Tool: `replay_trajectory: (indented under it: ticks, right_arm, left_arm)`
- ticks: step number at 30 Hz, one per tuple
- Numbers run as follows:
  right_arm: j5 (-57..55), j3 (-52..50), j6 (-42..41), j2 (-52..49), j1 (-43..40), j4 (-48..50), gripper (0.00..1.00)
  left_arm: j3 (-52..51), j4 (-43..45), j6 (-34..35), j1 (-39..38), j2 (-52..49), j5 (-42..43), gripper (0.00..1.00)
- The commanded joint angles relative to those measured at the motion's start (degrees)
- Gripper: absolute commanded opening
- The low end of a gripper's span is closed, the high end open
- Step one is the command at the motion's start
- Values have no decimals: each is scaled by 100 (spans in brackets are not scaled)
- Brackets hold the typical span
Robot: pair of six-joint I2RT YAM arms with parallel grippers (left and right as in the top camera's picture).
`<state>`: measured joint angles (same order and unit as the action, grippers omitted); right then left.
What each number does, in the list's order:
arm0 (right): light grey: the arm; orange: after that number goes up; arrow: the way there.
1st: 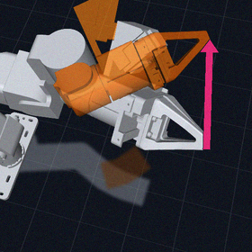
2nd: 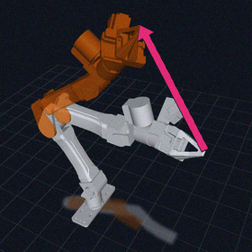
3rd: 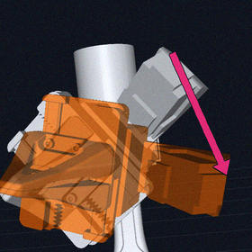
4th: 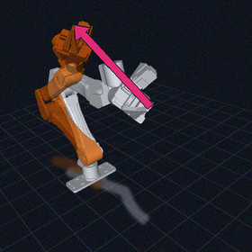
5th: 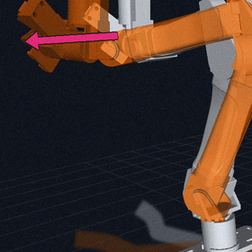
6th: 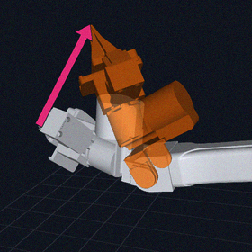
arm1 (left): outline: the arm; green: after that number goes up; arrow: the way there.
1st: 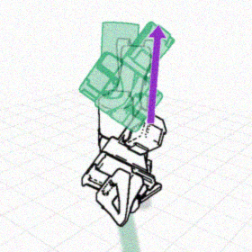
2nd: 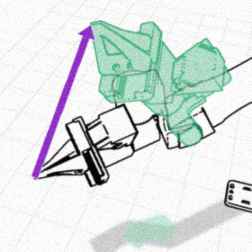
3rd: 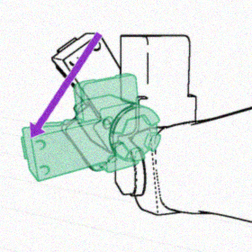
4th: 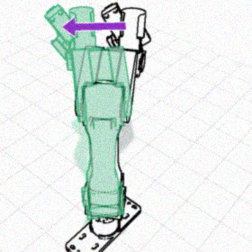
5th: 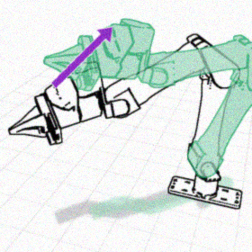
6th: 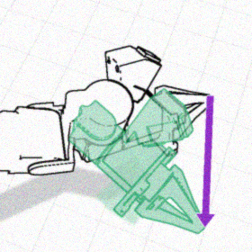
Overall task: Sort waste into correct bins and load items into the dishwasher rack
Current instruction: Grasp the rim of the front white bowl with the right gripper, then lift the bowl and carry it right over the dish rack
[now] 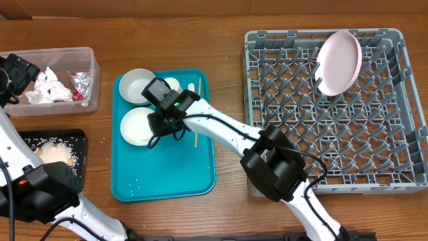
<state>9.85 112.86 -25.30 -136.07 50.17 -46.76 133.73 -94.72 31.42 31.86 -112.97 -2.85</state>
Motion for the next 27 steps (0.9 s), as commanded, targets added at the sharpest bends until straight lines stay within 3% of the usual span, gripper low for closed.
replay_trajectory:
  ticks: [1,13,27]
  right_arm:
    - [-144,-68,-52,-59,-39,-52,21]
    - [-146,470,-2,-57,-188,-1091,4]
    - [-315,2267,470,433,-608,-3353,4]
  left_arm:
    - [-28,13,74,-37,-17,-68,100]
    - [-28,11,72,-37,-17,-68,100]
    - [-28,11,72,-37,-17,-70,100]
